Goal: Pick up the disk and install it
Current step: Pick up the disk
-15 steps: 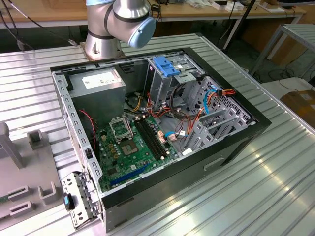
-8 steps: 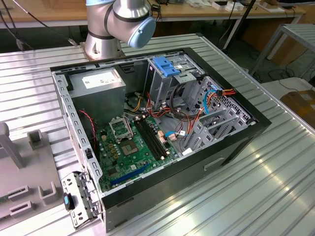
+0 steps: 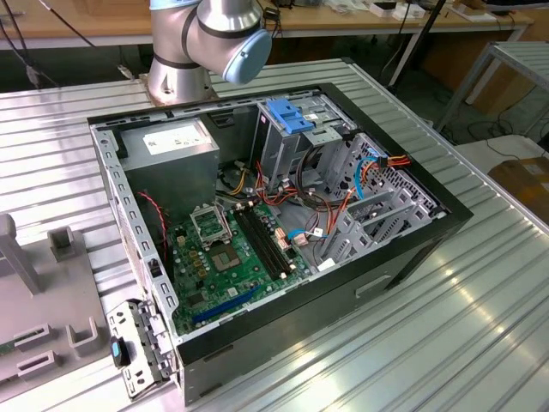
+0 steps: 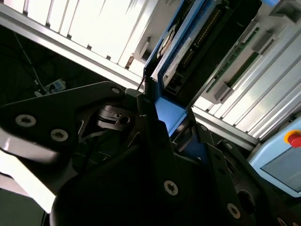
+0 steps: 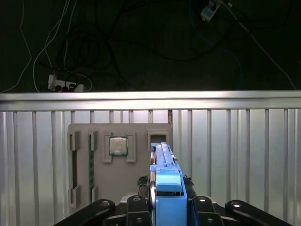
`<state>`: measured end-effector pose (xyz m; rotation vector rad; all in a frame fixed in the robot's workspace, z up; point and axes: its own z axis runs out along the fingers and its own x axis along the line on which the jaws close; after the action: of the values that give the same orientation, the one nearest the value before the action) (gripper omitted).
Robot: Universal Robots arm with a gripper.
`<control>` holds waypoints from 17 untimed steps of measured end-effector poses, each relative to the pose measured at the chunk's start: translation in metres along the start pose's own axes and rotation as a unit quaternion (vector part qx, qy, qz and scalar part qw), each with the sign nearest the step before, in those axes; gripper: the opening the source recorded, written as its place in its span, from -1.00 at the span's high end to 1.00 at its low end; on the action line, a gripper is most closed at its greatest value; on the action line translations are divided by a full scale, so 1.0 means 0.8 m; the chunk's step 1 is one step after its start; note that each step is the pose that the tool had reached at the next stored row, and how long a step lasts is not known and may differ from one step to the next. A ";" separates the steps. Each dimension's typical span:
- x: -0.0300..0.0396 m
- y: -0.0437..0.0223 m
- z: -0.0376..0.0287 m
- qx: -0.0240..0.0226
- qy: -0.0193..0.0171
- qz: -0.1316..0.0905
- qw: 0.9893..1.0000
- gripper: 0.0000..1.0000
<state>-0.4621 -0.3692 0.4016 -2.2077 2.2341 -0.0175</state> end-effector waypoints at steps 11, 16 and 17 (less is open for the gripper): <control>0.0002 -0.0002 -0.0231 0.000 0.000 0.000 1.000 0.26; 0.0003 -0.0003 -0.0364 0.000 0.000 0.000 1.000 0.26; 0.0003 -0.0003 -0.0412 0.000 0.000 0.000 1.000 0.26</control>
<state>-0.4622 -0.3692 0.4346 -2.2077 2.2339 -0.0175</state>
